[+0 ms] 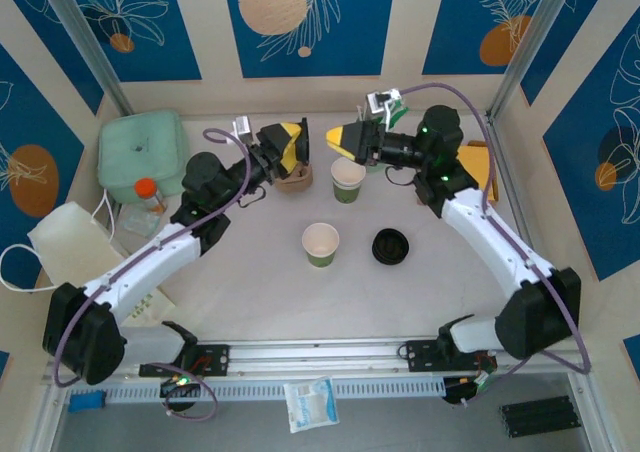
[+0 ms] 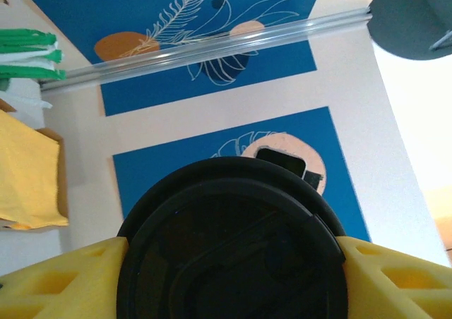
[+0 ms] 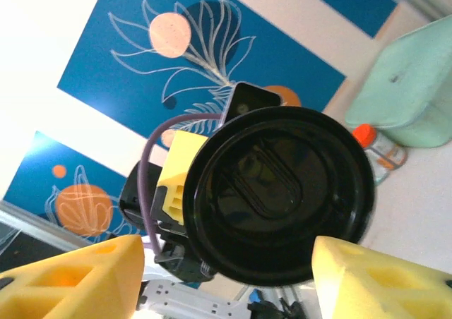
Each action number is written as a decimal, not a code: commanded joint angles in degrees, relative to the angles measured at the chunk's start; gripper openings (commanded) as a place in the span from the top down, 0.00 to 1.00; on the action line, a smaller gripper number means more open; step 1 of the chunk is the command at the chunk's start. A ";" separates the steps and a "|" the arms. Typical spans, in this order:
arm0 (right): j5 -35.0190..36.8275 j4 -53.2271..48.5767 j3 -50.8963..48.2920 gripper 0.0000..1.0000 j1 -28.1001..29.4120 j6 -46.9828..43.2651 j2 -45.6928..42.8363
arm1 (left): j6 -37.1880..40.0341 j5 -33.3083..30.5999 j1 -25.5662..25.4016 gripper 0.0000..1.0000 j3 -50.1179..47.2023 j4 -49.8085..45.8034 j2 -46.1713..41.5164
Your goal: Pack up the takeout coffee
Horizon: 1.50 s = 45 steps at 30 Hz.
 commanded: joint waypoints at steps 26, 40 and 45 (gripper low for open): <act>36.15 -48.06 -15.96 0.33 5.34 -23.48 -13.65 | 59.79 -31.00 -20.63 0.31 10.13 -55.84 -0.46; 34.71 -46.34 -17.39 0.33 5.66 -23.05 -11.70 | 63.56 -34.01 -23.23 0.29 10.02 -56.26 8.76; 34.92 -45.71 -17.25 0.33 6.54 -23.04 -9.80 | 64.02 -33.87 -23.25 0.29 9.81 -56.03 10.48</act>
